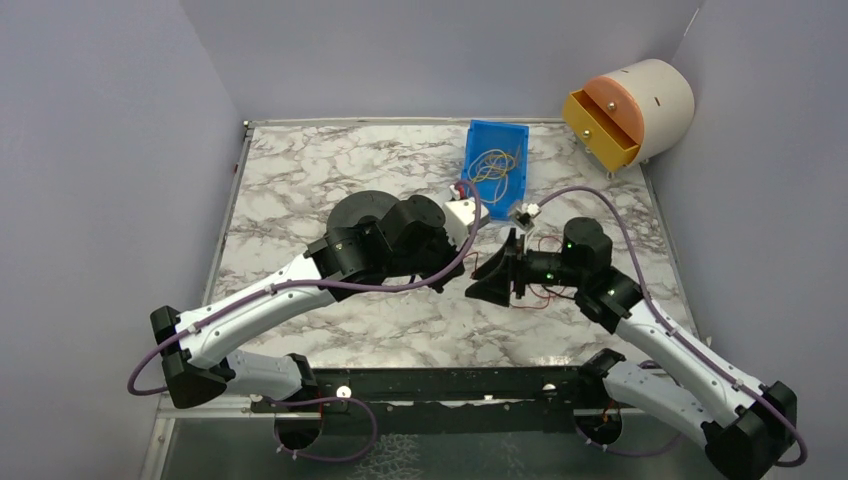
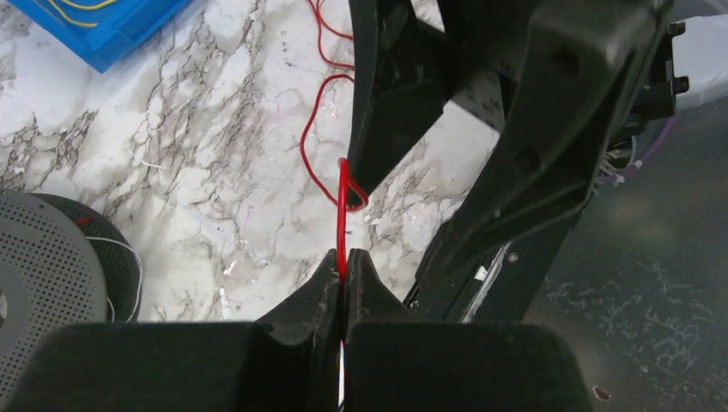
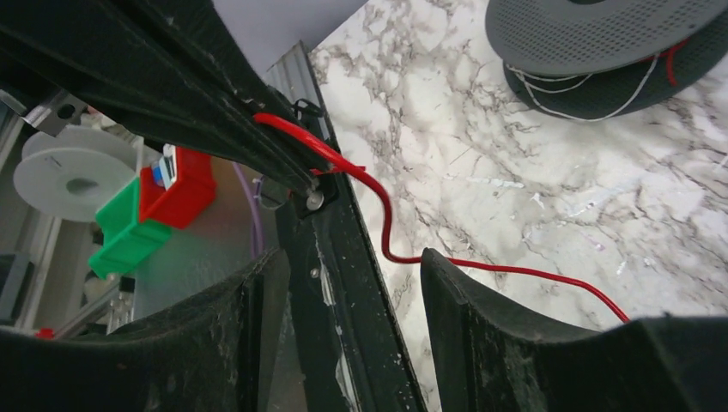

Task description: Wrap the cables

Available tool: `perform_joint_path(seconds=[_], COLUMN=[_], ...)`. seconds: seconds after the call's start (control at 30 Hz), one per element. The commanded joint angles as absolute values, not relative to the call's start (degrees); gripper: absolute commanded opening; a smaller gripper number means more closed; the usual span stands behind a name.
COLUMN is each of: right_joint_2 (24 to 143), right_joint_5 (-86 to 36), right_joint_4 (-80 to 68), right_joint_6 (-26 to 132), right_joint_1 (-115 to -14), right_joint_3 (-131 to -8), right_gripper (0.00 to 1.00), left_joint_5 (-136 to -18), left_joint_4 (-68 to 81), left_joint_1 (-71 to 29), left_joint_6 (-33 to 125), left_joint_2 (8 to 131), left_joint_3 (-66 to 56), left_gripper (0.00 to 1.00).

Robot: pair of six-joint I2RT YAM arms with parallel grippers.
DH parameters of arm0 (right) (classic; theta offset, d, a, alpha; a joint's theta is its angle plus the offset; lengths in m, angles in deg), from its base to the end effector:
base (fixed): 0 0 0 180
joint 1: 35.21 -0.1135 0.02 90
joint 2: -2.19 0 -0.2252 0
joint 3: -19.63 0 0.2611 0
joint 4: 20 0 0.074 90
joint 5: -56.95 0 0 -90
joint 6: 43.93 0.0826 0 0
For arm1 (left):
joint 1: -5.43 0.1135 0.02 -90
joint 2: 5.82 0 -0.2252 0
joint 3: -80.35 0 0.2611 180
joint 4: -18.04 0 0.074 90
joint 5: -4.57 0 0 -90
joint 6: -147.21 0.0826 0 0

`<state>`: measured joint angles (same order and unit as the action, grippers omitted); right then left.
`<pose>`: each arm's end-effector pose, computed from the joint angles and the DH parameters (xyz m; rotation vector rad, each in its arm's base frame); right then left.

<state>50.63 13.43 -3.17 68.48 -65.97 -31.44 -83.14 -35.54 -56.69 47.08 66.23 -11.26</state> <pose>0.1913 0.1836 0.2619 -0.7573 1.8140 1.3654 0.1497 -0.2900 0.3276 1.0151 2.0267 -0.7468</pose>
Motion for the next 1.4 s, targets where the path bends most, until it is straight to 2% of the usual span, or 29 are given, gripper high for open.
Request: perform_joint_path(seconds=[0.0,0.33,0.63,0.87,1.13,1.2,1.33,1.37], right_joint_2=[51.2,50.5,49.6,46.8,43.2,42.5,41.2,40.8], right_joint_5=[2.8,-9.5,-11.3,-15.0,-16.9,-16.8,-18.6,-19.1], right_joint_4=[-12.5,-19.9,-26.3,-27.8,-26.1,-25.3,-22.6,-22.0], right_joint_6=[66.6,64.9,65.9,65.4,63.7,63.3,63.3,63.2], right_joint_1=[-72.3,-74.6,-74.8,-74.9,-74.9,-74.9,-74.9,-74.9], right_joint_3=[-28.3,-22.0,-19.2,-17.8,-18.3,-18.7,-19.7,-19.9], right_gripper=[0.63,0.62,0.61,0.54,0.38,0.3,0.02,0.01], left_joint_5=[-81.4,-80.4,-79.4,-79.0,-79.1,-79.3,-79.8,-79.7], left_joint_4=[-36.8,-37.7,-37.8,-37.7,-37.7,-37.7,-37.7,-37.7], left_joint_1=[-56.9,-56.9,-56.9,-56.9,-56.9,-56.9,-56.9,-56.9], left_joint_6=[46.4,45.7,45.3,44.8,44.6,44.6,44.5,44.5], left_joint_2=[66.2,65.6,65.9,64.8,64.4,64.3,63.7,63.6], left_joint_3=[-13.3,-12.8,-12.7,-12.0,-11.4,-11.2,-10.7,-10.7], left_gripper=[0.0,0.0,0.0,0.0,0.0,0.0,0.0,0.0])
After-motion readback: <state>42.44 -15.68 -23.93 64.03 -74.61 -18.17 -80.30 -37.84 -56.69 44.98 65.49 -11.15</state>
